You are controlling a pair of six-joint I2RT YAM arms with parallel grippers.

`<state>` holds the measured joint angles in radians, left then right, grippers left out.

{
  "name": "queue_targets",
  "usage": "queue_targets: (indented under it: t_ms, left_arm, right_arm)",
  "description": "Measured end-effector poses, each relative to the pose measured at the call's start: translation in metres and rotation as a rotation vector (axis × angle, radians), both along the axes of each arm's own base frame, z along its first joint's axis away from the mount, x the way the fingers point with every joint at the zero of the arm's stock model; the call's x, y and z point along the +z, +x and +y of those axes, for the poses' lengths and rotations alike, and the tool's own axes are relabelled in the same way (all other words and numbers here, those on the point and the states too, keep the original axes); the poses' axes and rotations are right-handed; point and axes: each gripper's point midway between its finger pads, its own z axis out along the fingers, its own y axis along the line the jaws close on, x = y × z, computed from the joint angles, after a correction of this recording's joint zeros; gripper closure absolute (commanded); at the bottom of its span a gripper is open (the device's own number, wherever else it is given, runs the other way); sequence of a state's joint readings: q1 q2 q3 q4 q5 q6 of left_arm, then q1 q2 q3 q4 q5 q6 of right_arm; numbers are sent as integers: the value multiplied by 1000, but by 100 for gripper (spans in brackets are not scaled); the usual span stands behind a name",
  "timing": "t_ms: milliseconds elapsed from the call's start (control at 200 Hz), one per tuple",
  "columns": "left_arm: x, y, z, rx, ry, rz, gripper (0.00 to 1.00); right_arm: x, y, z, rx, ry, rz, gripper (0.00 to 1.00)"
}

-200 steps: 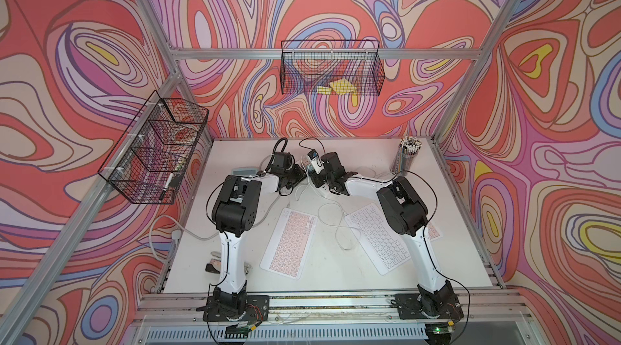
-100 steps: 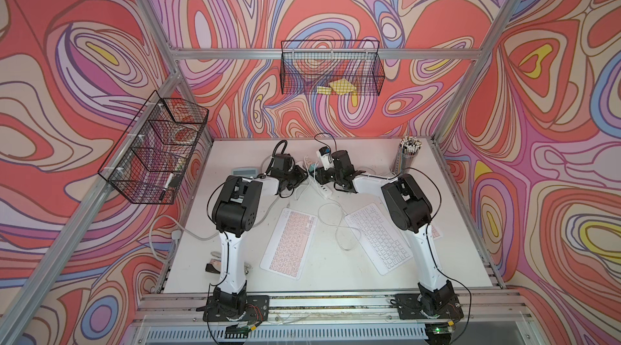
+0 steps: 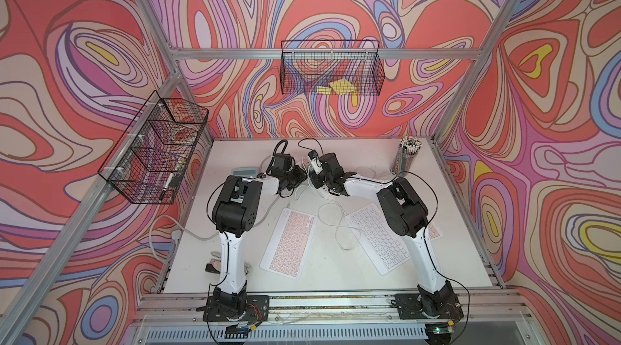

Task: Unplug the wireless keyboard
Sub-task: Remove the plug from the socket.

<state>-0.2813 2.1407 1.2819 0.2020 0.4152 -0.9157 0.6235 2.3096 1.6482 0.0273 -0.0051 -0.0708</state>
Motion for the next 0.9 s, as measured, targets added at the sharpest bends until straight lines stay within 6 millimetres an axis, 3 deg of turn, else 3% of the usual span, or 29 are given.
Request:
queue_targets:
  t_ms: [260, 596, 901]
  left_arm:
    - [1, -1, 0, -4, 4, 2, 68]
    - [1, -2, -7, -28, -2, -14, 68]
    - [2, -2, -12, -27, -29, -20, 67]
  right_arm:
    - [0, -2, 0, -3, -44, -22, 88]
    - [3, -1, -15, 6, 397, 168, 89]
    - [1, -1, -17, -11, 420, 197, 90]
